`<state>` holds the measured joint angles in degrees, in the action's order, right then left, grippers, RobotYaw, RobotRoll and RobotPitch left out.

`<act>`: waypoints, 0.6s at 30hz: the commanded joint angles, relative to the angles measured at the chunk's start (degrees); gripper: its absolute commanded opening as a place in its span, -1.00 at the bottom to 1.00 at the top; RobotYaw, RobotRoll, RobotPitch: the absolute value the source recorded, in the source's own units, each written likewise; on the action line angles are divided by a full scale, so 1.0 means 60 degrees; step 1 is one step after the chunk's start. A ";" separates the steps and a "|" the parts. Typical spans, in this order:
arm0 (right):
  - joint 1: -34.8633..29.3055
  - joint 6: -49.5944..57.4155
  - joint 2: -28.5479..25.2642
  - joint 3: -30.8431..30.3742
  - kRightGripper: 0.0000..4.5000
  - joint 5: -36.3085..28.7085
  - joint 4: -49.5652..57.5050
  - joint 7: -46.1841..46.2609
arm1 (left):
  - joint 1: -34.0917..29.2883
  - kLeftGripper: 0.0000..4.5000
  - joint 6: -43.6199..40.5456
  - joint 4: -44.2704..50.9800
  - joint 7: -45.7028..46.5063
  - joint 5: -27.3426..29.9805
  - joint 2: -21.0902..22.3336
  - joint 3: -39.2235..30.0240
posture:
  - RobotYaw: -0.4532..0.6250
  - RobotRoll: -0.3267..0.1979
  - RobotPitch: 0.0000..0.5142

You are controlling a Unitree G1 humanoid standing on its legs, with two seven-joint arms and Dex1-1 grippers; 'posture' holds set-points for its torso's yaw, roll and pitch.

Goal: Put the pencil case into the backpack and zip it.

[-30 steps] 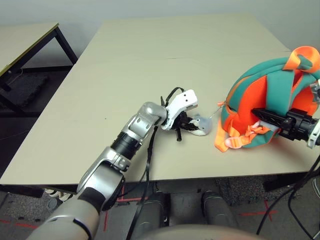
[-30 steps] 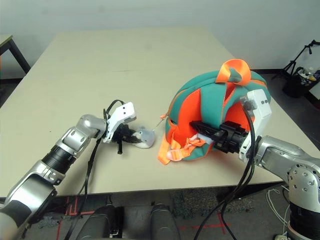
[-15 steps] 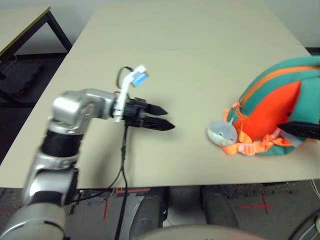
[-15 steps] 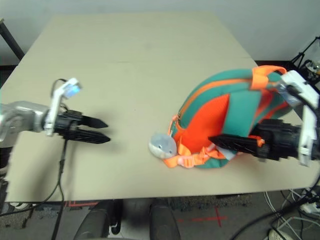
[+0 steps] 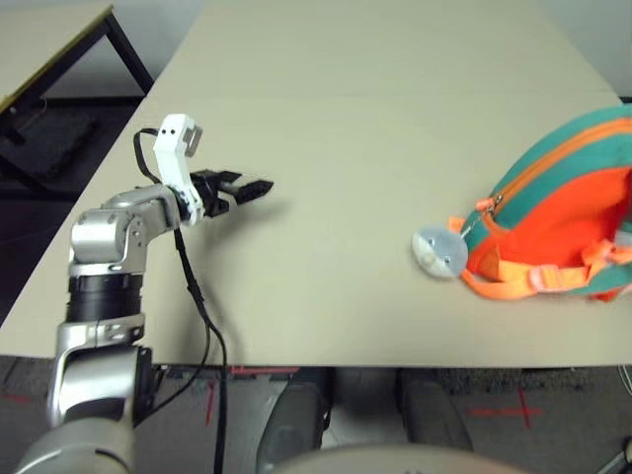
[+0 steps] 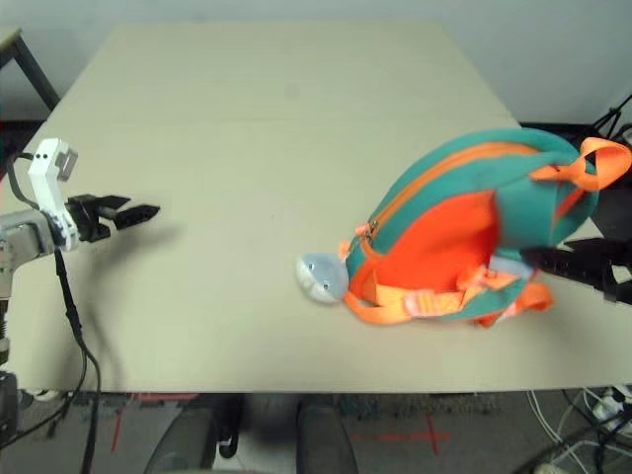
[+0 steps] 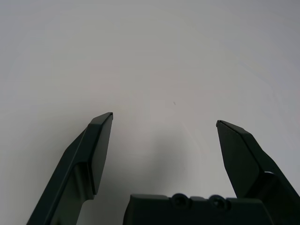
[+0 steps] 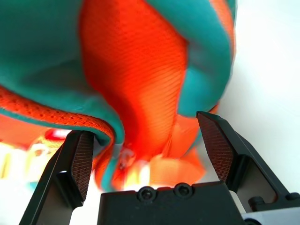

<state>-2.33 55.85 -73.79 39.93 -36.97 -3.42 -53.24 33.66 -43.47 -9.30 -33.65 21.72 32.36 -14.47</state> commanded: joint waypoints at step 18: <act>-0.3008 0.3721 -0.0442 0.4617 0.98 -0.0142 0.1519 -0.4040 | -0.0112 1.00 0.1521 -0.1284 0.0775 -0.0254 -0.0097 -0.0347 | -0.20 0.25 -0.36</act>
<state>-19.66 76.82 -77.24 65.15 -38.19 4.53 -76.75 32.75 -34.97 -15.66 -28.72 20.59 30.98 -16.63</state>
